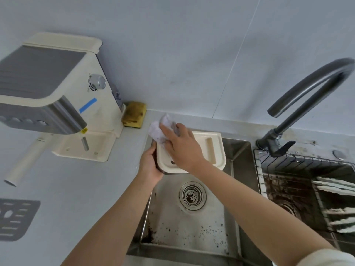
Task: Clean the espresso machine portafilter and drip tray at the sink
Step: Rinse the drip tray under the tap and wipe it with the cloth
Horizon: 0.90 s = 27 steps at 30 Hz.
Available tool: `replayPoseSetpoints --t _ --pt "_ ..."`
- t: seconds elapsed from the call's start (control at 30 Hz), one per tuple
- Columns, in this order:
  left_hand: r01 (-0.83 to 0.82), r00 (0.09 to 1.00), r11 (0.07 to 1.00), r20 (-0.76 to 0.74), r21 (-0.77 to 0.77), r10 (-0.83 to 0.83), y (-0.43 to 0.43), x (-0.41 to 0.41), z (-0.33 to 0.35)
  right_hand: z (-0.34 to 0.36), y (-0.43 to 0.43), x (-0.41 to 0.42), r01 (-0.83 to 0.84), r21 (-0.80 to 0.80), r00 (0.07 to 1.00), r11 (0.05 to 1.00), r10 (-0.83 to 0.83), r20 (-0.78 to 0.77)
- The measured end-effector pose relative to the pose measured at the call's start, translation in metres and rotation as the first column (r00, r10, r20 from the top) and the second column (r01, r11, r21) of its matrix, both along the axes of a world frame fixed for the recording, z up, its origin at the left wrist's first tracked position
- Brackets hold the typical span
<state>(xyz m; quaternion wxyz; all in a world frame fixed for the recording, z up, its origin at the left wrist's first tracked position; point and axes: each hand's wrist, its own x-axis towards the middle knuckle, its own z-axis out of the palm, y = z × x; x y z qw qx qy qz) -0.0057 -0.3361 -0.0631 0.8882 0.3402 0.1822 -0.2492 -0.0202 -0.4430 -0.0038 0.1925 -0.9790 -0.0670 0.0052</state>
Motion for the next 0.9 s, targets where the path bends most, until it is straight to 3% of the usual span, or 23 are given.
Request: replayPoseSetpoints --t 0.23,0.43,0.5,0.67,0.73,0.9 --pt "0.007 0.999 0.998 0.047 0.069 -0.011 0.0 -0.009 0.006 0.004 0.007 -0.029 -0.069 -0.122 0.997 0.99 0.072 0.019" --pt "0.045 0.977 0.994 0.202 0.097 -0.064 0.0 -0.02 0.016 0.005 0.001 -0.045 -0.224 -0.156 0.973 0.962 0.23 0.023" --pt "0.04 0.983 0.991 0.172 0.127 -0.062 0.0 -0.021 0.019 0.005 -0.006 -0.049 -0.266 -0.143 0.96 0.953 0.276 0.056" --pt "0.016 0.99 0.995 -0.14 0.096 -0.003 0.005 -0.019 0.021 0.013 -0.025 -0.064 -0.435 -0.126 0.888 0.892 0.448 0.105" --pt "0.05 0.988 0.998 -0.151 0.037 -0.044 0.009 -0.021 0.021 0.012 -0.037 -0.068 -0.443 -0.122 0.886 0.888 0.454 0.095" --pt "-0.038 0.995 0.988 -0.082 0.147 0.051 0.014 -0.02 0.014 0.013 -0.066 -0.072 -0.427 -0.154 0.893 0.891 0.443 0.081"
